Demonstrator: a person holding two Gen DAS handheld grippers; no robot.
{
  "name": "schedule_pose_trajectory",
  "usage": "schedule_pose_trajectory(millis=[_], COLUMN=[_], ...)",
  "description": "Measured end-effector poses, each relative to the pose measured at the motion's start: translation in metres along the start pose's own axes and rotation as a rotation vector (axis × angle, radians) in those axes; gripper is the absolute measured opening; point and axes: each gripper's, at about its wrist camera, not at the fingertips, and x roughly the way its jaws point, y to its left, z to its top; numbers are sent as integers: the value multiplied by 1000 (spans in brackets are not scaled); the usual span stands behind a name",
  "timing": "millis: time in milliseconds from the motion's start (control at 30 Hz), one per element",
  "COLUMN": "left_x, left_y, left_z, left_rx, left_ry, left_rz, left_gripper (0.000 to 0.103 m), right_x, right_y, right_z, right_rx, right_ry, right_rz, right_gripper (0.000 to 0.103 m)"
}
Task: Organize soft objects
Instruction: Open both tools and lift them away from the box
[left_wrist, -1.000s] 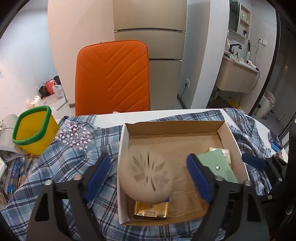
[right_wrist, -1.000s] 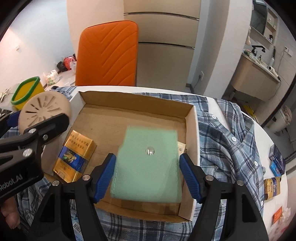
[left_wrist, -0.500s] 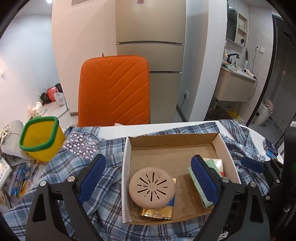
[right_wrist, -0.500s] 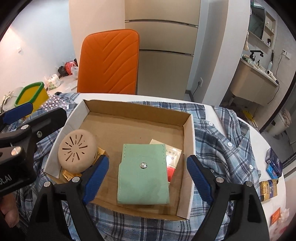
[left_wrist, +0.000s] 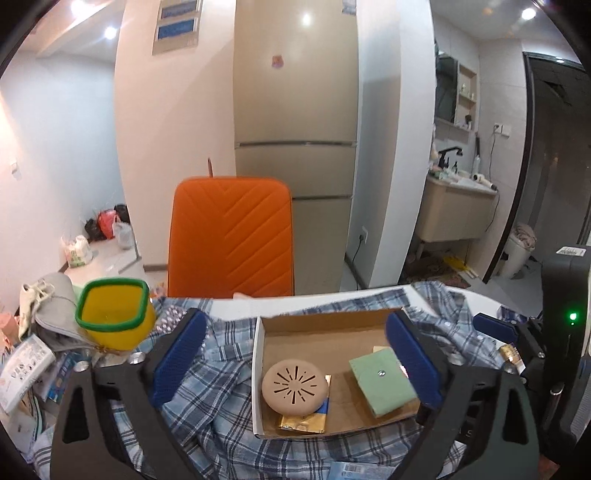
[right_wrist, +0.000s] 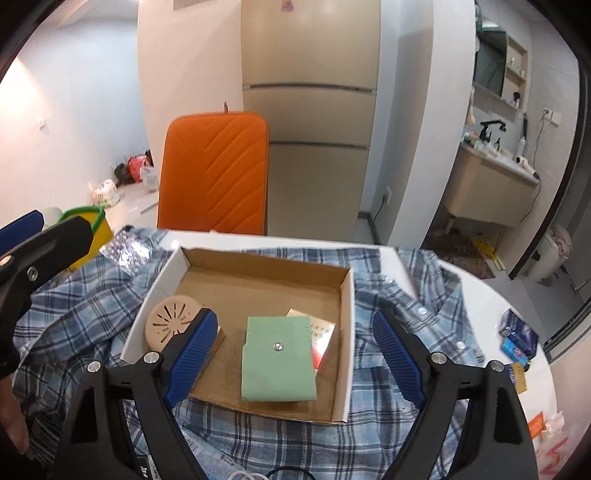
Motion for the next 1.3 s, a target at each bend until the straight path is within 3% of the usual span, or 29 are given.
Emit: schedule_pose_trajectory(millis=[400,800,867,1000,1300], left_x=[-62,-103,-108,-114,-120], left_y=[4,8,6,8,13], left_z=[3,-13,-18,-27,-53], left_rx=[-8,24,44,48,50], left_ry=[-136,-232,-256,-275,-284], left_rz=[-10,-10,17,13,24], left_gripper=[102,102,102,102,102], right_x=[-77,-145,-153,-164,-178], right_y=[-2,-10,-8,-7,5], right_z=[1,-24,-29,-40,-65], right_rx=[19,51,47,50,25], right_ry=[-145,-287,-321,-373,-417], right_rz=[-24,-41,-43,-54,-79], right_gripper=[88,89,89,103,103])
